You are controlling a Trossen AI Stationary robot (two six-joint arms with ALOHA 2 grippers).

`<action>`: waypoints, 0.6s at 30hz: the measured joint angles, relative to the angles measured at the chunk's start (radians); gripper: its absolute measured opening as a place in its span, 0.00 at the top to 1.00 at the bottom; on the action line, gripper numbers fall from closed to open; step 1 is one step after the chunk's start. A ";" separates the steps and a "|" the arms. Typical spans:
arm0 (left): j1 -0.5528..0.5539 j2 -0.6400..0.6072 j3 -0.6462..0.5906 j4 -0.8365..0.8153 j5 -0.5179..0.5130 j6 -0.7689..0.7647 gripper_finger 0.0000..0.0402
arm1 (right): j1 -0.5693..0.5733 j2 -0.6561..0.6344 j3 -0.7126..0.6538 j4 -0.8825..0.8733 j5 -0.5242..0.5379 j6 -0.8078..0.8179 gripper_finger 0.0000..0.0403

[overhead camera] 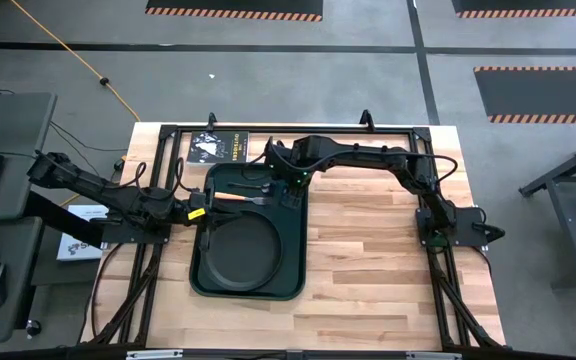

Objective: Pick and place plate/cup/fork/spoon on tray
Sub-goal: Return to Home Position

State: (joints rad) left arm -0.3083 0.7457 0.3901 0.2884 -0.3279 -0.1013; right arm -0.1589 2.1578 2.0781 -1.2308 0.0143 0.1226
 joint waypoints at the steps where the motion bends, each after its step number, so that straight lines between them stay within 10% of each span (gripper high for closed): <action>1: 0.000 0.000 0.000 0.000 0.000 0.000 1.00 | 0.000 0.000 0.000 0.000 0.000 0.000 0.56; 18: 0.000 0.000 0.000 0.000 0.000 0.000 1.00 | -0.004 -0.023 0.002 -0.010 0.041 -0.053 0.56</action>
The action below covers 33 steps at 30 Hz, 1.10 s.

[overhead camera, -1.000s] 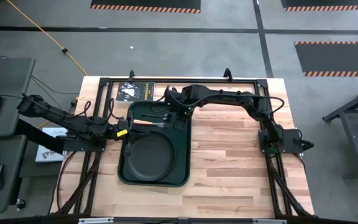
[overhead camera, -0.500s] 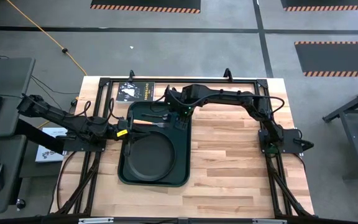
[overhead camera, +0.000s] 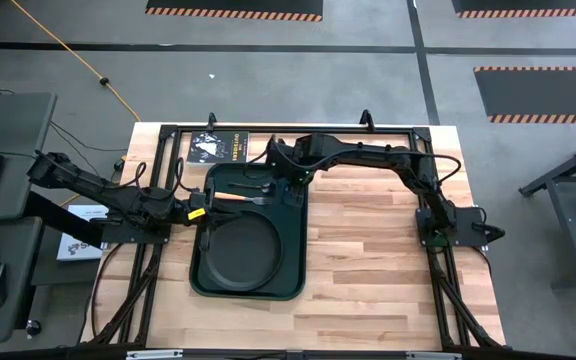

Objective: Pick and place plate/cup/fork/spoon on tray
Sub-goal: Return to Home Position

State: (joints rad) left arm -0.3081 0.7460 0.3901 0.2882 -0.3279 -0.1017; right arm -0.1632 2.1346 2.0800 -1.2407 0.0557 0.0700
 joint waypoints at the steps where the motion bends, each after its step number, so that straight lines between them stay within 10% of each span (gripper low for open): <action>1: 0.000 0.000 0.000 0.000 0.000 0.000 1.00 | -0.001 -0.003 0.000 0.002 0.000 0.000 0.56; 33: 0.000 0.000 0.000 0.000 0.003 0.000 1.00 | -0.004 -0.028 0.130 -0.039 -0.049 -0.037 0.56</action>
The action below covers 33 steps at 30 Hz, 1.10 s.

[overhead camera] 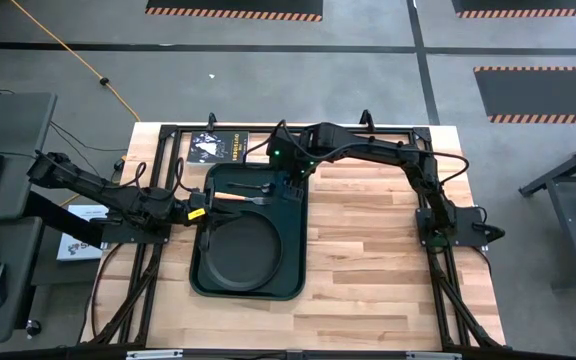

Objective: Pick and place plate/cup/fork/spoon on tray
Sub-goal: Return to Home Position

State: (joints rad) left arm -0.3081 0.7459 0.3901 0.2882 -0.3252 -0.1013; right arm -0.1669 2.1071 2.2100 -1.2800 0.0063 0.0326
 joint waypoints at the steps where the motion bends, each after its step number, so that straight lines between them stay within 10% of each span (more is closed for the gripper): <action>1: 0.000 0.000 0.000 0.000 0.000 0.000 1.00 | 0.000 0.000 0.003 -0.003 0.000 0.000 0.56; 33: 0.000 0.000 0.000 0.000 0.000 0.000 1.00 | 0.000 0.000 0.004 -0.013 -0.032 -0.005 0.56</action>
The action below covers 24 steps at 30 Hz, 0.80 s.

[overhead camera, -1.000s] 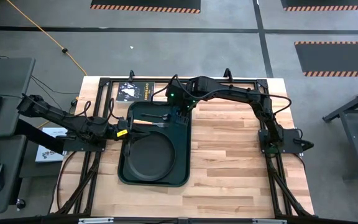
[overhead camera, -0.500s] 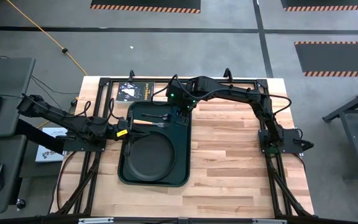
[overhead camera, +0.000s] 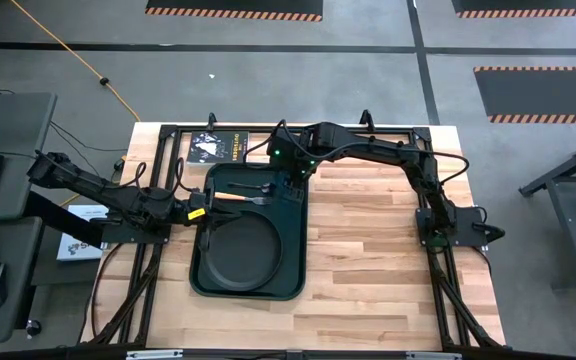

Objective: Pick and place plate/cup/fork/spoon on tray
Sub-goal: Return to Home Position

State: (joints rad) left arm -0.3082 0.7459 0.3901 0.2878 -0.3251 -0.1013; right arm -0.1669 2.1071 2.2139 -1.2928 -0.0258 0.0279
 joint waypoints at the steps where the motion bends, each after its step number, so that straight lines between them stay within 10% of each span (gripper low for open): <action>1: 0.000 0.000 0.000 0.000 0.000 0.000 1.00 | 0.000 0.000 0.000 -0.001 -0.009 -0.002 0.56; 24: 0.000 0.000 0.000 -0.006 0.000 -0.019 1.00 | 0.060 -0.398 -0.095 -0.031 0.065 0.018 0.56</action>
State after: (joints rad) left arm -0.3082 0.7456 0.3901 0.2814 -0.3252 -0.1207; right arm -0.1069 1.7095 2.1190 -1.3238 0.0394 0.0456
